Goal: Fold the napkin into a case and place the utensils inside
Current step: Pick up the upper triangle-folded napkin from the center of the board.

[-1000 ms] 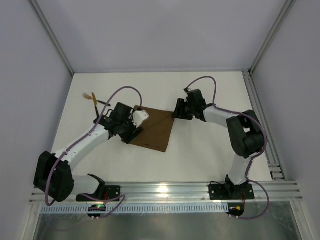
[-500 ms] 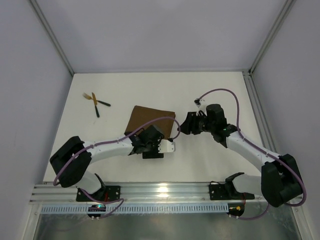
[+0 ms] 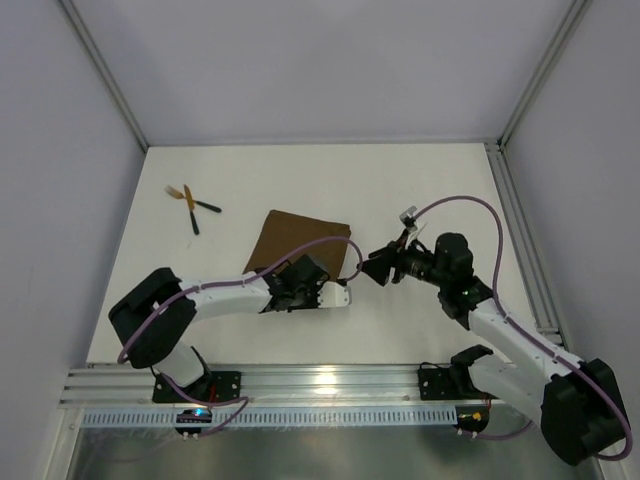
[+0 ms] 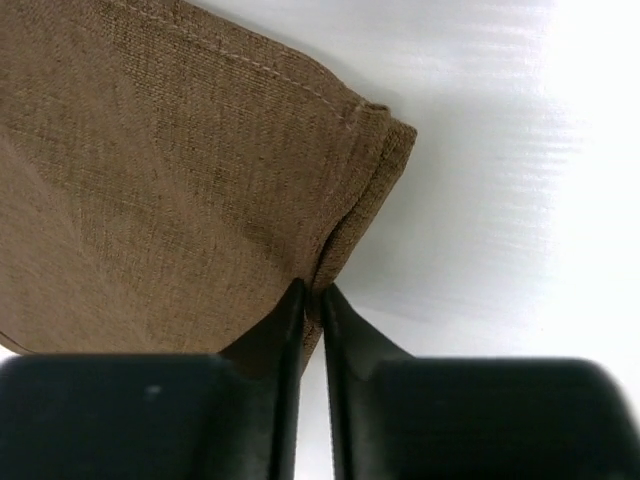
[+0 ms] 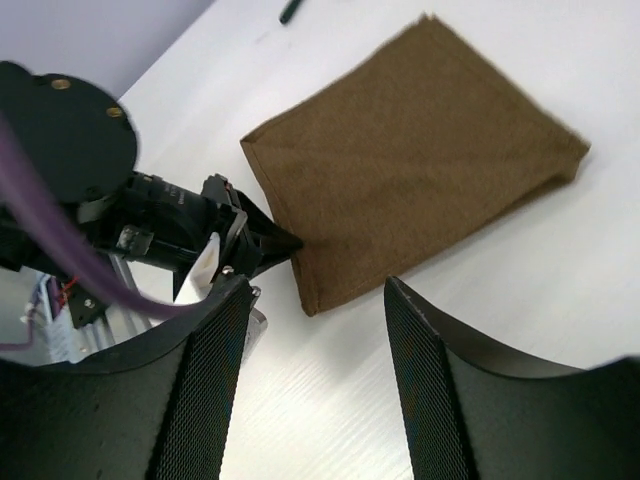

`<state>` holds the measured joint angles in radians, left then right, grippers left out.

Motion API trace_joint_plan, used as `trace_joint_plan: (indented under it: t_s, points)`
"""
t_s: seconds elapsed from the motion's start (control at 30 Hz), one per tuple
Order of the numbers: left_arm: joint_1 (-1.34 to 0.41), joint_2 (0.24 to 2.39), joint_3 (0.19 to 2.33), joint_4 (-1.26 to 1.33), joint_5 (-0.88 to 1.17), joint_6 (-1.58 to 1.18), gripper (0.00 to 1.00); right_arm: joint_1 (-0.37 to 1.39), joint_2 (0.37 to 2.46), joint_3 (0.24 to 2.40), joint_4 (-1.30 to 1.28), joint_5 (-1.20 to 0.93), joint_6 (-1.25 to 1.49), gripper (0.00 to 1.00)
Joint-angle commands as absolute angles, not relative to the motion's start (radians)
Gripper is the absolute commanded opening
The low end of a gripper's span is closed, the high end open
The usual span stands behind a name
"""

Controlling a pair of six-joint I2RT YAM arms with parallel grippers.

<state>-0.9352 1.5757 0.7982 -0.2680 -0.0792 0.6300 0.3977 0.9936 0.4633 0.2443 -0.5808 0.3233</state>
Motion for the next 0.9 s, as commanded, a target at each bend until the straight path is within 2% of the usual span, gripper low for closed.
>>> trace_joint_plan:
  t_s: [0.0, 0.07, 0.17, 0.3, 0.43, 0.53, 0.6, 0.7, 0.73, 0.77, 0.87]
  points:
    - [-0.937, 1.526, 0.766, -0.218, -0.089, 0.609, 0.1, 0.399, 0.878, 0.393, 0.547, -0.621, 0.209, 0.61]
    - [-0.937, 1.523, 0.752, -0.201, -0.087, 0.588, 0.0, 0.399, 0.839, 0.354, 0.578, -0.63, 0.126, 0.61]
    - [-0.933, 1.503, 0.753, -0.201, -0.063, 0.565, 0.0, 0.399, 0.772, 0.336, 0.557, -0.666, 0.005, 0.62]
    - [-0.853, 1.43, 0.799, -0.268, 0.089, 0.525, 0.0, 0.4, 0.619, 0.276, 0.508, -0.677, -0.155, 0.62]
    - [-0.813, 1.416, 0.834, -0.307, 0.116, 0.503, 0.0, 0.4, 0.499, 0.236, 0.488, -0.58, -0.233, 0.63]
    - [-0.799, 1.41, 0.847, -0.325, 0.141, 0.5, 0.0, 0.405, 0.488, 0.226, 0.491, -0.726, -0.299, 0.63]
    - [-0.785, 1.41, 0.857, -0.345, 0.146, 0.5, 0.0, 0.476, 0.54, 0.227, 0.451, -0.767, -0.39, 0.58]
    - [-0.776, 1.407, 0.874, -0.359, 0.152, 0.496, 0.0, 0.674, 0.615, 0.247, 0.286, -0.527, -0.634, 0.57]
    - [-0.775, 1.405, 0.877, -0.364, 0.155, 0.491, 0.0, 0.804, 0.642, 0.253, 0.25, -0.455, -0.682, 0.58]
    - [-0.772, 1.402, 0.882, -0.374, 0.166, 0.489, 0.0, 0.852, 0.711, 0.258, 0.229, -0.32, -0.708, 0.61]
    - [-0.767, 1.408, 0.896, -0.388, 0.176, 0.486, 0.0, 0.943, 0.817, 0.273, 0.262, -0.178, -0.753, 0.67]
